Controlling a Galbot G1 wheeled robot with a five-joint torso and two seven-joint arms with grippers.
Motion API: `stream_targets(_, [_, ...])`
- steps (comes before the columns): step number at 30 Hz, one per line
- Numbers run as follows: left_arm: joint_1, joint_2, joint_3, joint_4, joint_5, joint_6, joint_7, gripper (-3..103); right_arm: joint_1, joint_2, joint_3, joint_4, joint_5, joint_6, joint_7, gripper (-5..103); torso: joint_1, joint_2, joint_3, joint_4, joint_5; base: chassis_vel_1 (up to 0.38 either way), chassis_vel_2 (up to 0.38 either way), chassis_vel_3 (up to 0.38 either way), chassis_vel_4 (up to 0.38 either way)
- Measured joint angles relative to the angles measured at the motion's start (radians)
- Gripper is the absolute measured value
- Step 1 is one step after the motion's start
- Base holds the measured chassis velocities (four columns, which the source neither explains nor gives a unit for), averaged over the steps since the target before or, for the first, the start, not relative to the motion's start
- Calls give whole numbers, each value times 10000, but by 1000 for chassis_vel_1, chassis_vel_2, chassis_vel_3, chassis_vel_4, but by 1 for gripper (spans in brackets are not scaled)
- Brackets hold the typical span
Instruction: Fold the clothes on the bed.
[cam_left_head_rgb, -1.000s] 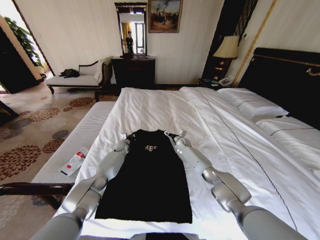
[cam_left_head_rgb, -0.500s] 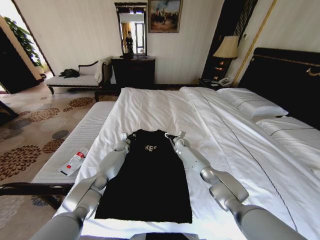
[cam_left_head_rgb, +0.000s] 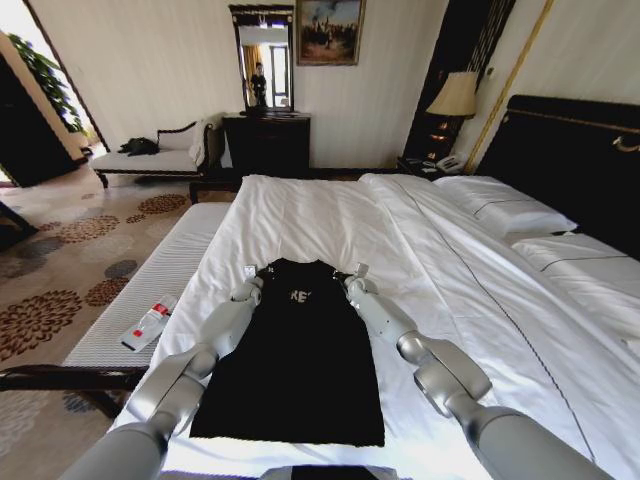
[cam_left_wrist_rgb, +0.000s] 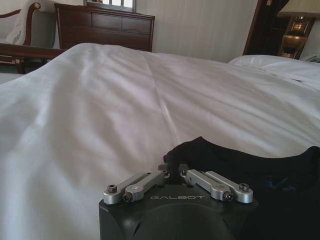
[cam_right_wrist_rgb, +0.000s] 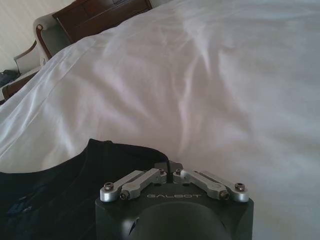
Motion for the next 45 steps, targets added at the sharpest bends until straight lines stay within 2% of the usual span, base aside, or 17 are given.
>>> stream_targets(4, [57,17,-28,-134,4,0,-27,2,-87,-88,40,476,59,-26,137,0,0,0,0,0,0,0,0,0,0])
stream_targets(16, [146,162,-126,-497,-31,5,-253,2,-301,-199,33,955,43,-20,483,0,0,0,0,-1,-1,0,0,0,0])
stream_targets(21, [-153,523,-194,-1252,-542,181,-632,2,-276,-545,114,2006,-368,183,883,0,-1,0,0,-1,1,0,0,0,0])
stream_targets(31, [-776,1066,38,-1951,-1183,369,-928,2,304,-1077,-321,3473,-396,364,1502,0,-1,0,-1,1,-1,0,0,0,0])
stream_targets(37, [-1067,1027,126,-1761,-1222,357,-966,2,429,-1018,-647,3358,-529,521,1596,0,0,0,-2,-1,-1,0,0,0,0])
stream_targets(45, [-2158,581,641,-382,-1309,53,-678,2,1019,-487,-612,2051,-935,835,1445,0,0,0,-1,0,0,0,0,0,0])
